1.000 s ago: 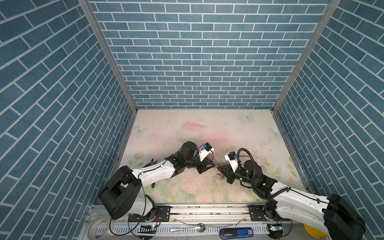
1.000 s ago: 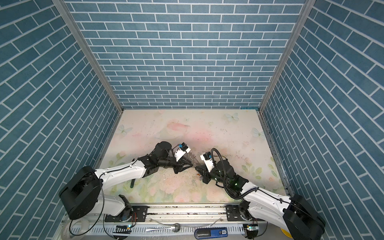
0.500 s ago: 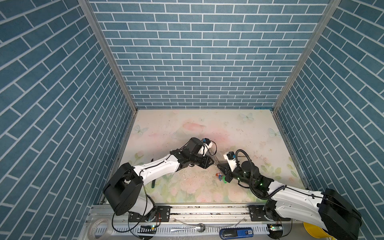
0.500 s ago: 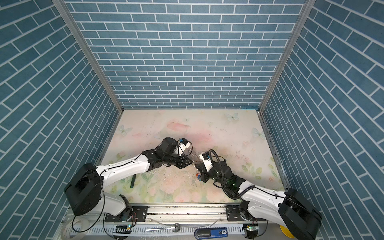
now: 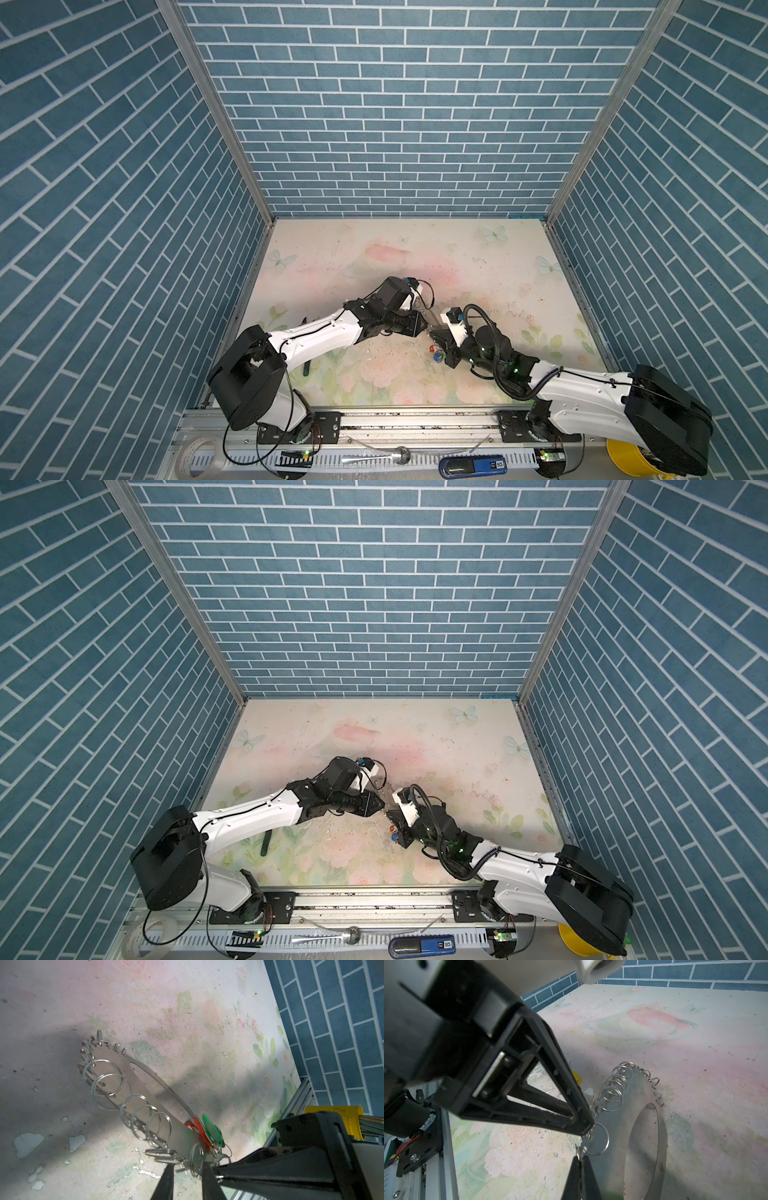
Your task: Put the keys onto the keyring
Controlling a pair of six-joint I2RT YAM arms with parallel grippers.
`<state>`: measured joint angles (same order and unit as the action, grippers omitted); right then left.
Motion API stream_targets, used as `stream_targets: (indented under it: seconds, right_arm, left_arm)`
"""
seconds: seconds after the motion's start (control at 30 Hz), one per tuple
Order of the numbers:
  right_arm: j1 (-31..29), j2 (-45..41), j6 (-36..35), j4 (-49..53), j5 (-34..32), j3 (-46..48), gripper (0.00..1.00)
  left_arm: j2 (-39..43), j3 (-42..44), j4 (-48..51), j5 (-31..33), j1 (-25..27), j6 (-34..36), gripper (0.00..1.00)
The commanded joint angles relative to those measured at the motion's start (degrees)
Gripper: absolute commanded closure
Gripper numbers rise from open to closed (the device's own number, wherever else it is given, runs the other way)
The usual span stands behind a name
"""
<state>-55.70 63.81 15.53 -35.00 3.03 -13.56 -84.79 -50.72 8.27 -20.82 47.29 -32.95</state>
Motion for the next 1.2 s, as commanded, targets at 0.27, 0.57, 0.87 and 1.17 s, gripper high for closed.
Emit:
stream_targets:
  seconds: [0.27,0.57,0.87,1.17]
  right_arm:
    - [-1.8,2.0,-3.3,-2.4,-3.9,-3.4,1.0]
    - [-2.5,2.6,-3.2,-3.2,-4.7,-3.2,1.0]
    - [-2.3,0.9,-1.5,-2.0,-5.0,-2.1,1.0]
    - [-1.2,-6.8,-0.1,7.4,-4.5,-1.2,0.86]
  left_arm:
    - [-3.4,-0.8,-2.1,-1.8,0.7,-2.0,0.78]
    - [-4.6,-0.5,-4.4,-3.0,0.7,-3.3,0.87]
    - [-2.6,-0.5,-4.9,-1.3,0.7,-2.9,0.99]
    - [3.0,-1.4,-2.1,4.4,0.7,2.2,1.0]
